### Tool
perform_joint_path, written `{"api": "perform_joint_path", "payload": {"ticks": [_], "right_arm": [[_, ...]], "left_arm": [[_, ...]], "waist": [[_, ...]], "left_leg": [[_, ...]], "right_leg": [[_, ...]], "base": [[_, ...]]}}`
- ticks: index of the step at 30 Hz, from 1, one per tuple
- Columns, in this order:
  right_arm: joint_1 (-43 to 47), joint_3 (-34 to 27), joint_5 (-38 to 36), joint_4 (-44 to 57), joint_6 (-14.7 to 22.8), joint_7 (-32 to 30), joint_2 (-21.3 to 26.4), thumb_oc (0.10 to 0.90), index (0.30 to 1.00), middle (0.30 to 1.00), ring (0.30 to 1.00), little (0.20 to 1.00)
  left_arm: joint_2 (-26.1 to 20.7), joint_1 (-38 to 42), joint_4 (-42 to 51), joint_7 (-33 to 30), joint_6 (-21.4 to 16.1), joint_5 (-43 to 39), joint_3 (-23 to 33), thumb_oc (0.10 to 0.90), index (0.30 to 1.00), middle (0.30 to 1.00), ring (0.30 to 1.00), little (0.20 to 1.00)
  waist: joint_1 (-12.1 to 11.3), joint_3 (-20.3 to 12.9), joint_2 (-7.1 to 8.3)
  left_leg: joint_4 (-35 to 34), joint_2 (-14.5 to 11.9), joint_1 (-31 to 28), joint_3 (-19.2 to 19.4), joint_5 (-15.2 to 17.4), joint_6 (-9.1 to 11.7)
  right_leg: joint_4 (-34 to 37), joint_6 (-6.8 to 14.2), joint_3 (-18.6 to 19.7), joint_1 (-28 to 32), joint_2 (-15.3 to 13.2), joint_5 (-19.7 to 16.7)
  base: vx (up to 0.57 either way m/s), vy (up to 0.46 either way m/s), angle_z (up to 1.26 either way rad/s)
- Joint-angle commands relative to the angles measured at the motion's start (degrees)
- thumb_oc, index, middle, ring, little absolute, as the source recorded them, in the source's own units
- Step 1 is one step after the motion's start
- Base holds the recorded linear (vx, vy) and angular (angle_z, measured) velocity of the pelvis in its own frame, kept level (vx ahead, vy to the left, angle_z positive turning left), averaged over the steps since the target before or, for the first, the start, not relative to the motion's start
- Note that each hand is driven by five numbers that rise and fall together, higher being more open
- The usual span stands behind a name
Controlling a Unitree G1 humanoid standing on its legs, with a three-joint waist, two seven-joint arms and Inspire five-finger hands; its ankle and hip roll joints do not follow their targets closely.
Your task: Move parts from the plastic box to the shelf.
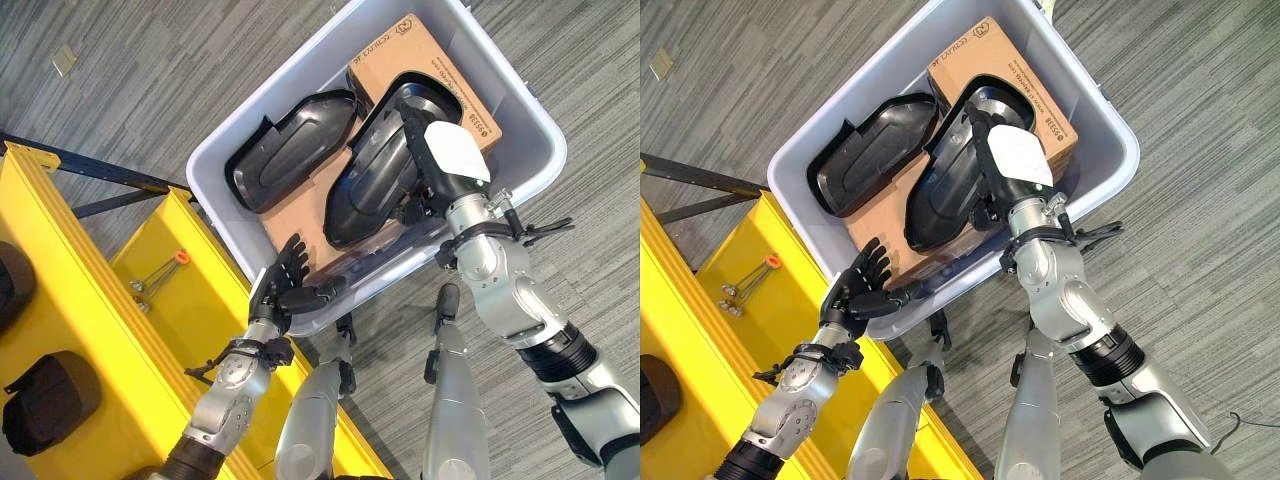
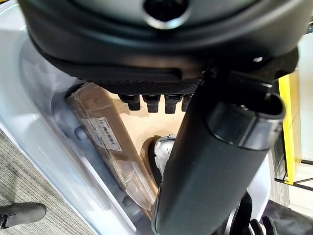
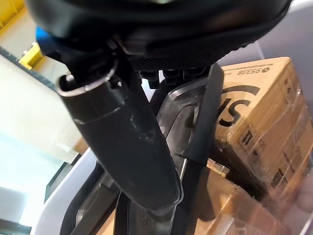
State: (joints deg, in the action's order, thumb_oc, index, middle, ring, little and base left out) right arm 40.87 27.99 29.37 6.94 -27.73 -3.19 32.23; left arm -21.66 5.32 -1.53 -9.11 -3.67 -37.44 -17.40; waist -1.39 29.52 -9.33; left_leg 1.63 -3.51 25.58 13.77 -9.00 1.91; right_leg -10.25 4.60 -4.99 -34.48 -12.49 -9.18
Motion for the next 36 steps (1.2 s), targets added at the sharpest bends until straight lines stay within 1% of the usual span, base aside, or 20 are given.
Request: {"api": "perform_joint_path", "payload": {"ticks": [1, 2, 3, 5, 6, 7, 9, 11, 13, 15, 18, 19, 20, 26, 28, 30, 31, 33, 34, 36], "right_arm": [[8.18, -0.87, 8.62, 7.64, 8.66, -3.03, 2.01, 0.900, 1.000, 1.000, 1.000, 1.000], [8.83, -1.14, 13.55, 9.58, 11.79, -1.06, 3.54, 0.900, 1.000, 1.000, 1.000, 1.000], [9.20, -1.00, 16.77, 12.15, 14.18, -0.14, 5.58, 0.900, 1.000, 1.000, 1.000, 1.000], [9.57, -1.30, 17.28, 13.26, 15.65, -0.07, 6.74, 0.900, 1.000, 1.000, 1.000, 1.000], [9.67, -1.70, 17.47, 14.62, 17.02, 0.20, 7.92, 0.900, 1.000, 1.000, 1.000, 1.000], [9.64, -1.77, 17.63, 15.50, 17.28, 0.92, 8.31, 0.900, 1.000, 1.000, 1.000, 1.000], [9.70, -2.05, 18.48, 17.89, 16.51, 2.38, 9.36, 0.900, 1.000, 1.000, 1.000, 1.000], [9.35, -2.54, 18.40, 18.97, 15.90, 2.14, 10.48, 0.900, 1.000, 1.000, 1.000, 1.000], [8.70, -3.19, 17.29, 18.88, 14.17, 1.17, 11.58, 0.900, 1.000, 1.000, 1.000, 1.000], [7.53, -4.53, 14.39, 18.03, 12.85, -0.41, 13.60, 0.900, 1.000, 1.000, 1.000, 1.000], [4.71, -7.22, 10.53, 16.99, 13.18, -2.59, 16.15, 0.900, 1.000, 1.000, 1.000, 1.000], [2.26, -9.07, 8.08, 16.83, 14.20, -3.76, 17.27, 0.900, 1.000, 1.000, 1.000, 1.000], [-0.78, -11.88, 6.16, 16.93, 16.98, -2.71, 17.77, 0.900, 1.000, 1.000, 1.000, 1.000], [-3.68, -13.60, 2.71, 18.69, 21.95, 0.31, 18.34, 0.900, 1.000, 1.000, 1.000, 1.000], [-5.65, -14.74, 1.47, 19.32, 23.53, 0.69, 18.57, 0.900, 1.000, 1.000, 1.000, 1.000], [-6.46, -14.64, 0.82, 18.94, 23.82, -0.07, 18.94, 0.900, 1.000, 1.000, 1.000, 1.000], [-6.15, -13.69, -1.04, 18.08, 24.68, -2.02, 19.13, 0.900, 1.000, 1.000, 1.000, 1.000], [-5.51, -13.19, -1.50, 17.65, 24.83, -2.73, 18.50, 0.900, 1.000, 1.000, 1.000, 1.000], [-4.17, -12.26, -2.54, 16.84, 25.25, -4.23, 17.65, 0.900, 1.000, 1.000, 1.000, 1.000], [-3.57, -11.82, -2.66, 16.49, 25.32, -4.87, 17.16, 0.900, 1.000, 1.000, 1.000, 1.000]], "left_arm": [[-0.96, -0.55, 6.61, 1.40, -3.44, 1.10, 0.81, 0.900, 1.000, 1.000, 1.000, 1.000], [-1.27, -0.51, 6.86, 1.52, -3.33, 0.91, 0.70, 0.900, 1.000, 1.000, 1.000, 1.000], [-1.87, -0.78, 7.36, 1.68, -2.93, 0.04, 1.09, 0.900, 1.000, 1.000, 1.000, 1.000], [-2.38, -0.89, 7.39, 1.92, -3.14, -0.36, 1.22, 0.900, 1.000, 1.000, 1.000, 1.000], [-2.65, -1.17, 7.40, 2.05, -3.39, -0.69, 1.33, 0.900, 1.000, 1.000, 1.000, 1.000], [-2.72, -1.38, 7.35, 2.01, -3.60, -0.72, 1.27, 0.900, 1.000, 1.000, 1.000, 1.000], [-3.04, -1.63, 7.92, 2.09, -3.37, -1.08, 1.85, 0.900, 1.000, 1.000, 1.000, 1.000], [-3.73, -2.23, 8.77, 2.57, -2.62, -1.24, 2.55, 0.900, 1.000, 1.000, 1.000, 1.000], [-3.97, -2.82, 8.71, 2.77, -2.57, -1.54, 2.87, 0.900, 1.000, 1.000, 1.000, 1.000], [-4.31, -3.39, 9.15, 3.23, -2.09, -1.97, 3.79, 0.900, 1.000, 1.000, 1.000, 1.000], [-4.51, -4.35, 8.99, 3.69, -2.43, -1.74, 4.69, 0.900, 1.000, 1.000, 1.000, 1.000], [-4.49, -5.06, 9.41, 3.19, -2.57, -1.89, 5.33, 0.900, 1.000, 1.000, 1.000, 1.000], [-4.65, -5.71, 10.41, 2.43, -2.20, -2.59, 6.14, 0.900, 1.000, 1.000, 1.000, 1.000], [-3.42, -6.48, 10.18, 2.88, -3.27, -3.35, 7.45, 0.900, 1.000, 1.000, 1.000, 1.000], [-3.51, -6.65, 9.98, 1.90, -4.32, -4.27, 7.69, 0.900, 1.000, 1.000, 1.000, 1.000], [-3.68, -6.51, 10.12, 1.12, -3.85, -4.63, 8.19, 0.900, 1.000, 1.000, 1.000, 1.000], [-3.82, -6.34, 9.63, 0.33, -4.00, -4.47, 8.31, 0.900, 1.000, 1.000, 1.000, 1.000], [-3.77, -6.18, 8.90, 0.26, -4.33, -3.62, 8.13, 0.900, 1.000, 1.000, 1.000, 1.000], [-3.66, -6.01, 8.87, -0.08, -4.23, -2.63, 8.28, 0.900, 1.000, 1.000, 1.000, 1.000], [-3.84, -6.32, 9.26, -0.35, -3.96, -2.46, 8.53, 0.900, 1.000, 1.000, 1.000, 1.000]], "waist": [[0.71, 0.27, -3.53], [0.80, 0.27, -3.41], [0.87, 0.27, -2.91], [0.80, 0.27, -2.67], [0.86, 0.27, -2.21], [1.00, 0.27, -1.85], [0.86, 0.27, -1.15], [0.70, 0.27, -0.28], [0.80, 0.27, 0.34], [0.94, 0.27, 0.97], [1.26, 0.27, 1.83], [1.78, 0.27, 2.38], [2.18, 0.27, 2.93], [2.54, 0.27, 3.77], [2.46, 0.27, 4.52], [2.03, 0.27, 5.21], [1.07, 0.27, 6.00], [0.27, 0.27, 6.50], [-1.15, 0.27, 7.03], [-1.94, 0.27, 7.22]], "left_leg": [[0.55, 2.14, -0.71, -2.98, 5.21, 1.19], [0.70, 2.05, -0.88, -2.98, 5.32, 1.20], [0.75, 1.92, -1.60, -3.05, 5.53, 1.29], [1.02, 1.65, -1.38, -3.08, 5.40, 1.26], [1.26, 1.45, -1.65, -3.20, 5.55, 1.37], [1.35, 1.45, -2.28, -3.26, 5.91, 1.46], [1.77, 1.03, -2.50, -3.40, 5.97, 1.47], [2.43, 0.69, -2.78, -3.65, 6.34, 1.42], [2.77, 0.48, -3.48, -3.83, 6.82, 1.49], [3.03, 0.18, -3.92, -4.10, 7.05, 1.57], [3.61, -0.51, -3.78, -4.17, 6.96, 1.60], [3.79, -0.93, -3.97, -4.12, 7.08, 1.68], [4.20, -1.33, -4.41, -4.07, 7.31, 1.81], [5.18, -2.23, -6.62, -3.06, 7.86, 2.00], [6.62, -2.27, -7.31, -3.05, 8.79, 1.67], [7.16, -2.29, -7.69, -3.12, 9.36, 1.33], [7.74, -2.46, -7.69, -3.67, 9.51, 1.10], [8.08, -2.51, -7.54, -4.13, 9.56, 0.91], [8.41, -2.35, -7.42, -4.91, 9.75, 0.58], [8.49, -2.15, -7.57, -5.46, 9.92, 0.42]], "right_leg": [[-9.33, -1.86, -4.25, 1.69, 3.74, 15.66], [-9.48, -1.71, -4.19, 1.74, 3.72, 15.64], [-9.15, -1.60, -4.23, 2.56, 3.77, 15.64], [-8.78, -1.70, -4.22, 2.59, 3.97, 15.15], [-8.72, -1.64, -4.32, 2.99, 4.00, 15.19], [-8.84, -1.51, -4.40, 3.64, 3.87, 15.68], [-8.41, -1.59, -4.51, 4.18, 4.06, 15.23], [-8.29, -1.65, -4.80, 4.99, 4.10, 15.29], [-8.33, -1.65, -4.98, 5.97, 4.13, 15.74], [-8.01, -1.61, -5.17, 6.72, 4.20, 15.75], [-7.44, -1.64, -5.29, 7.13, 4.54, 15.06], [-7.42, -1.68, -5.38, 7.41, 4.67, 15.17], [-7.22, -1.85, -5.40, 8.14, 4.92, 15.25], [-7.06, -2.76, -5.70, 10.81, 5.26, 15.88], [-7.65, -2.93, -6.40, 12.23, 4.93, 16.49], [-8.11, -2.86, -7.04, 13.00, 4.70, 17.04], [-8.63, -2.79, -8.01, 13.90, 4.79, 17.42], [-8.82, -2.80, -8.74, 14.50, 4.93, 17.55], [-8.86, -2.88, -9.76, 15.42, 5.04, 17.71], [-8.76, -2.91, -10.34, 16.14, 5.06, 17.83]], "base": [[0.00, 0.000, 0.00], [0.00, 0.000, 0.00], [0.00, 0.000, 0.00], [0.00, 0.000, 0.00], [0.04, -0.028, -0.01], [0.02, -0.033, -0.04], [0.01, -0.057, -0.03], [0.00, -0.079, -0.02], [0.02, -0.041, 0.04], [0.02, -0.044, 0.03], [-0.01, -0.038, 0.10], [-0.01, 0.006, 0.06], [0.02, 0.033, -0.02], [0.05, 0.128, -0.07], [0.08, 0.134, -0.15], [0.07, 0.051, -0.02], [0.07, 0.021, 0.16], [0.08, 0.010, 0.31], [0.07, 0.006, 0.26], [0.05, 0.014, 0.18]]}}
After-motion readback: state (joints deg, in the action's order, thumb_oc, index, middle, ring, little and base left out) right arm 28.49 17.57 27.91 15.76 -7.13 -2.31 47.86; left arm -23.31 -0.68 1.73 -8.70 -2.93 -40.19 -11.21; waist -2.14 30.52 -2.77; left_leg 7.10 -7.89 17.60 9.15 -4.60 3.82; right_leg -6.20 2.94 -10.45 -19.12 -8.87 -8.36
